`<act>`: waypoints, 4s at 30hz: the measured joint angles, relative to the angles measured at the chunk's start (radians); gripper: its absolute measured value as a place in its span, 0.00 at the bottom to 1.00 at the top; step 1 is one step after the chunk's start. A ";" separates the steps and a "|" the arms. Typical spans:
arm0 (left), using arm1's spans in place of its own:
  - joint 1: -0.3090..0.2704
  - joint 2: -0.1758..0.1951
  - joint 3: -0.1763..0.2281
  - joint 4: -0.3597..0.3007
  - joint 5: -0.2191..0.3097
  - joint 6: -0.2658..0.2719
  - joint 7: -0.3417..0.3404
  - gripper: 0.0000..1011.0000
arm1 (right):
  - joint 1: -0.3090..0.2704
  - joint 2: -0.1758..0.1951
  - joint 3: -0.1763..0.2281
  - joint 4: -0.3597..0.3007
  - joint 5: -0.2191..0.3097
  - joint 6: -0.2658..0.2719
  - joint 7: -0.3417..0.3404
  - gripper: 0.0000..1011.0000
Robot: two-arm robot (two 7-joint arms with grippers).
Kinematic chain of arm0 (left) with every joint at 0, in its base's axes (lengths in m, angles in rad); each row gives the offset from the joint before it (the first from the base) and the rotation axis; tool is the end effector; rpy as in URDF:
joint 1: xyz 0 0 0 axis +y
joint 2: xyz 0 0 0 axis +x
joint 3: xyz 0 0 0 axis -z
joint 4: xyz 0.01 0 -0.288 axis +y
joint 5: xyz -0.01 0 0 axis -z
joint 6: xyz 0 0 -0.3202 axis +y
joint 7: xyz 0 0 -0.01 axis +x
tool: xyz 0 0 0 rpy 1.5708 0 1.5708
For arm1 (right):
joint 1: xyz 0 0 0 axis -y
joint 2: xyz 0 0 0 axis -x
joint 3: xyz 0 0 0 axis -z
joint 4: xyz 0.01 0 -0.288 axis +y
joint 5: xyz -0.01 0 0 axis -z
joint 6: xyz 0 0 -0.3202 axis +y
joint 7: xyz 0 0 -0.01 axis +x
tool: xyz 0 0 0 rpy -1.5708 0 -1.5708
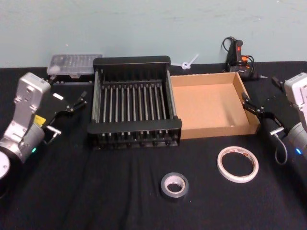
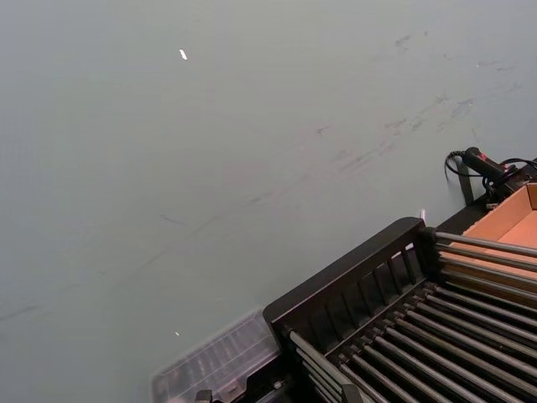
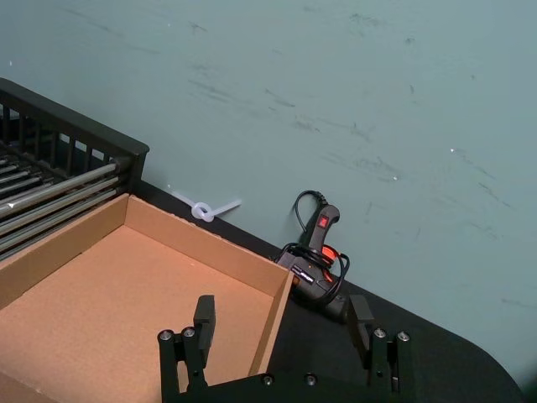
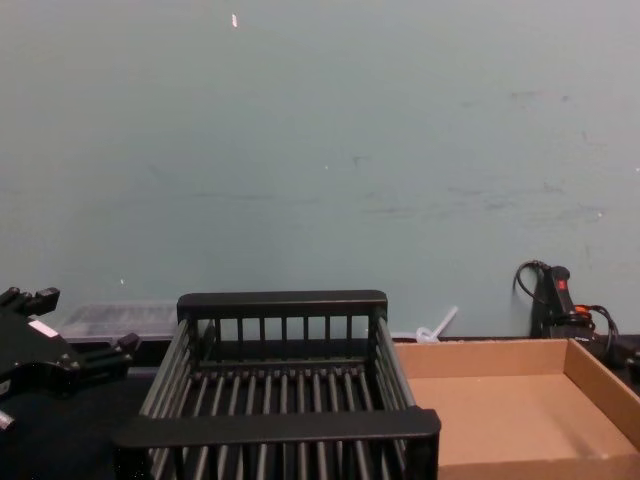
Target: Pick up the white tape and place it into the black box , Pick up the silver tape and place it into the brown box.
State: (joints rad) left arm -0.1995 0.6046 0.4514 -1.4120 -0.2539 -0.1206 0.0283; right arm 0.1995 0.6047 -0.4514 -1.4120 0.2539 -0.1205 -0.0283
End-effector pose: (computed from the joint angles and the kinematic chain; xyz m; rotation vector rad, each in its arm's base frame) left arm 0.3685 0.0785 -0.3029 0.3043 -0.2850 1.2479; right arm 0.3685 -0.0785 -0.3028 -0.3045 -0.2850 -1.2480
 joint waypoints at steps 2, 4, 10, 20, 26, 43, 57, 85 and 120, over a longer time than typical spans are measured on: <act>0.000 0.000 0.000 0.000 0.000 0.000 0.000 0.99 | 0.000 0.000 0.000 0.000 0.000 0.000 0.000 0.99; 0.000 0.000 0.000 0.000 0.000 0.000 0.000 0.99 | 0.000 0.000 0.000 0.000 0.000 0.000 0.000 0.99; 0.000 0.000 0.000 0.000 0.000 0.000 0.000 0.99 | 0.000 0.000 0.000 0.000 0.000 0.000 0.000 0.99; 0.000 0.000 0.000 0.000 0.000 0.000 0.000 0.99 | 0.000 0.000 0.000 0.000 0.000 0.000 0.000 0.99; 0.000 0.000 0.000 0.000 0.000 0.000 0.000 0.99 | 0.000 0.000 0.000 0.000 0.000 0.000 0.000 0.99; 0.000 0.000 0.000 0.000 0.000 0.000 0.000 0.99 | 0.000 -0.002 0.005 -0.002 -0.001 0.002 0.004 0.99; 0.000 0.000 0.000 0.000 0.000 0.000 0.000 0.99 | -0.037 0.014 0.058 -0.085 0.019 0.044 0.057 0.99; 0.000 0.000 0.000 0.000 0.000 0.000 0.000 0.99 | -0.222 0.121 0.206 -0.344 0.172 0.273 0.212 0.99; 0.000 0.000 0.000 0.000 0.000 0.000 0.000 0.99 | -0.226 0.047 0.181 -0.248 0.135 0.475 0.307 0.99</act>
State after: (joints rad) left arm -0.1995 0.6047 0.4514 -1.4119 -0.2539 -0.1206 0.0283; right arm -0.0267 0.6512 -0.2701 -1.6596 0.3891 0.3549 0.2783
